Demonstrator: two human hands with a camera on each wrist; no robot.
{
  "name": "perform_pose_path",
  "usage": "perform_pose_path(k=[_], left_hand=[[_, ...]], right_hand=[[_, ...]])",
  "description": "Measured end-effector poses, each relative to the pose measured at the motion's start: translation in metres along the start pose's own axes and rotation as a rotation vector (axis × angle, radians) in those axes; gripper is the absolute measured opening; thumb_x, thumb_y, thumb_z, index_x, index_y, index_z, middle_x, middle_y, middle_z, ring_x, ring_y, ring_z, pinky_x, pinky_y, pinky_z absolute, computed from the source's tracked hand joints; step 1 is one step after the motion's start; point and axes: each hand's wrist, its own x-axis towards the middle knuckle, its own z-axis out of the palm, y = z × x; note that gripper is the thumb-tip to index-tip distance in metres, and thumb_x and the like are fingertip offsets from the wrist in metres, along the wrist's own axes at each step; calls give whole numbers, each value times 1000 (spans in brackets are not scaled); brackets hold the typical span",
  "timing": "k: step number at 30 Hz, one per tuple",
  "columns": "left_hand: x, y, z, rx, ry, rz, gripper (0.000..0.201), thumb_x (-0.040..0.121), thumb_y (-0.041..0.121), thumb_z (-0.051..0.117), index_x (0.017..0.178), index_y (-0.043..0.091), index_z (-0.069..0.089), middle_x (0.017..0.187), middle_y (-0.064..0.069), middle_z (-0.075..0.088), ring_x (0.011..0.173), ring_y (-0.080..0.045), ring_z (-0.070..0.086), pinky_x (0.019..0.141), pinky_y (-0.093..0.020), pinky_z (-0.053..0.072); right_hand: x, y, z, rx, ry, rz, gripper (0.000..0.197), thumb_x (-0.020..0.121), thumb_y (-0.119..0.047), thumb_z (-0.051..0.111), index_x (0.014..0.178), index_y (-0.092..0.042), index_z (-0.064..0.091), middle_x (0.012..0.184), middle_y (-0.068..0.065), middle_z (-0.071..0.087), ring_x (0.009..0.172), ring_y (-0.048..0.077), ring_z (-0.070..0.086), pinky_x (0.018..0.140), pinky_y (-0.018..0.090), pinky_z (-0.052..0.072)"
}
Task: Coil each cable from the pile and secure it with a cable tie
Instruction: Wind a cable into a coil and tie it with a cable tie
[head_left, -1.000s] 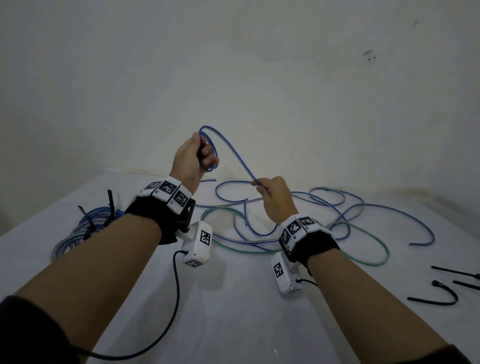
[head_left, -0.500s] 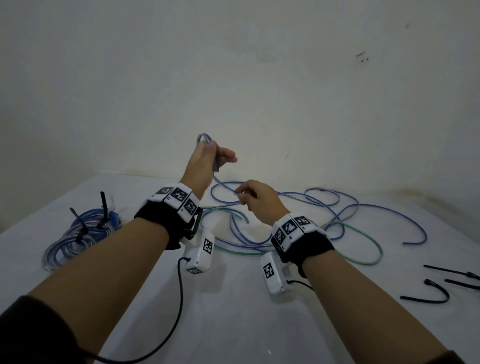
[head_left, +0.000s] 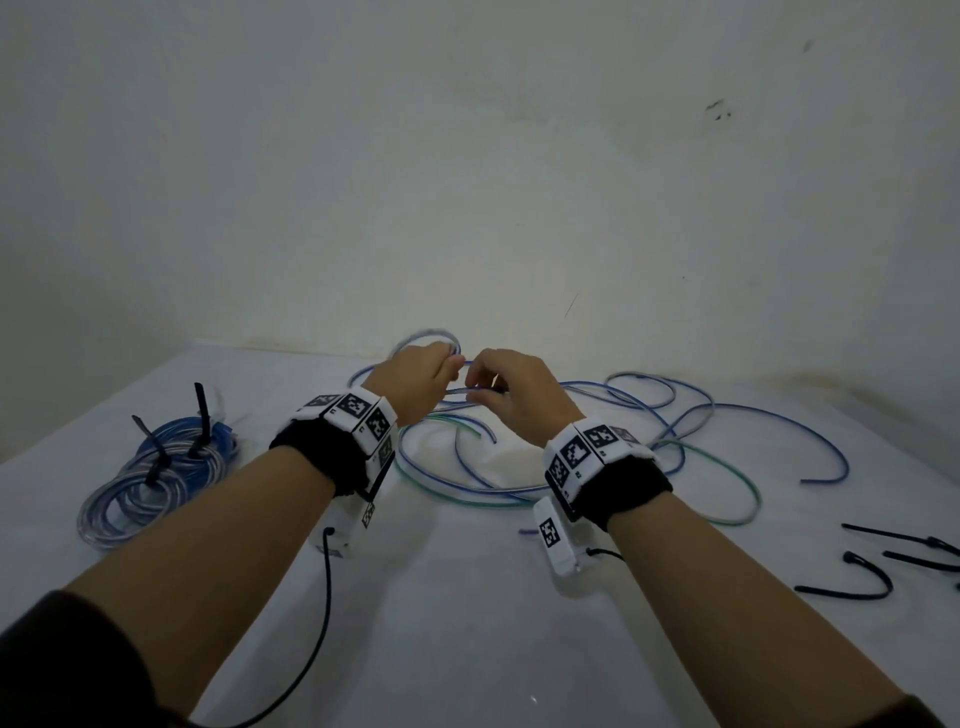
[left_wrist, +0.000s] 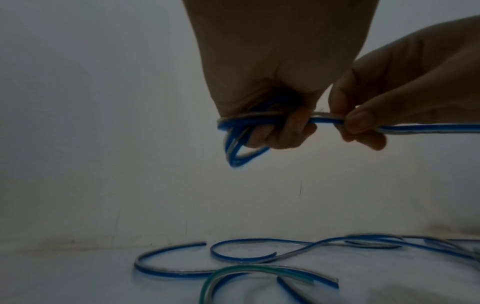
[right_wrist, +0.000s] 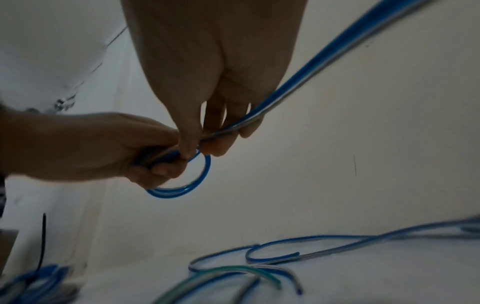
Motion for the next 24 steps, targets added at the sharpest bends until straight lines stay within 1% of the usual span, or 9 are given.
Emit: perform_pose_path(k=[2, 4, 7, 11, 15, 18, 20, 22, 24], left_hand=[[-1, 2, -1, -54, -63, -18, 35, 101, 26, 30, 77, 12, 51, 75, -4, 58, 74, -22, 51, 75, -35, 41], [-2, 4, -2, -98, -115, -29, 40, 101, 25, 32, 69, 12, 53, 74, -6, 60, 71, -22, 53, 74, -34, 42], [-3, 9, -2, -186, -166, -71, 46, 100, 27, 33, 60, 10, 47, 55, 0, 49, 52, -13, 41, 58, -26, 33], [-2, 7, -5, -626, -232, -213, 41, 100, 25, 37, 63, 6, 45, 41, 5, 34, 37, -10, 24, 39, -19, 20], [-4, 12, -9, -857, -266, -256, 41, 99, 28, 38, 63, 10, 44, 39, 8, 30, 32, -4, 22, 35, -14, 18], [-6, 11, -12, -922, -291, -254, 37, 99, 23, 41, 64, 12, 40, 42, 8, 27, 34, -4, 21, 35, -13, 18], [-7, 10, -14, -985, -313, -268, 35, 99, 25, 40, 66, 13, 40, 43, 8, 27, 35, -3, 21, 35, -13, 18], [-6, 10, -17, -1066, -333, -282, 37, 99, 29, 38, 67, 13, 41, 43, 9, 26, 34, -2, 20, 36, -12, 17], [-6, 9, -21, -1134, -348, -277, 39, 99, 33, 36, 66, 14, 40, 43, 10, 25, 33, 0, 19, 38, -13, 15]], right_hand=[[1, 3, 0, -201, 30, -82, 7, 87, -16, 62, 91, -11, 65, 87, 3, 67, 81, 23, 60, 82, 39, 43], [0, 4, 1, -361, 31, -94, 17, 92, -26, 55, 93, -14, 67, 89, 2, 69, 87, 26, 58, 84, 40, 37], [-3, 8, 3, -421, 95, -83, 39, 90, -44, 41, 85, -15, 67, 83, 3, 67, 85, 28, 57, 80, 39, 36], [-5, 9, 5, -300, 14, 43, 33, 98, -38, 39, 97, -15, 63, 92, -1, 62, 99, 22, 52, 103, 41, 21], [-6, 9, 4, -145, 19, 93, 42, 95, -37, 28, 96, -7, 57, 80, -3, 51, 77, 20, 47, 88, 39, 33], [-7, 13, 6, 8, 26, 114, 23, 100, -17, 38, 100, -1, 54, 89, 8, 54, 82, 24, 49, 81, 40, 39], [-7, 14, 6, 19, 50, 107, 18, 97, -5, 40, 103, 2, 56, 98, 15, 56, 89, 25, 52, 80, 32, 40], [-5, 16, 5, 15, 92, 118, 20, 95, 1, 40, 104, 4, 58, 99, 17, 58, 87, 21, 51, 77, 23, 37], [-4, 22, 3, 38, 151, 185, 19, 95, -1, 42, 100, 2, 60, 94, 15, 63, 86, 22, 54, 74, 24, 39]])
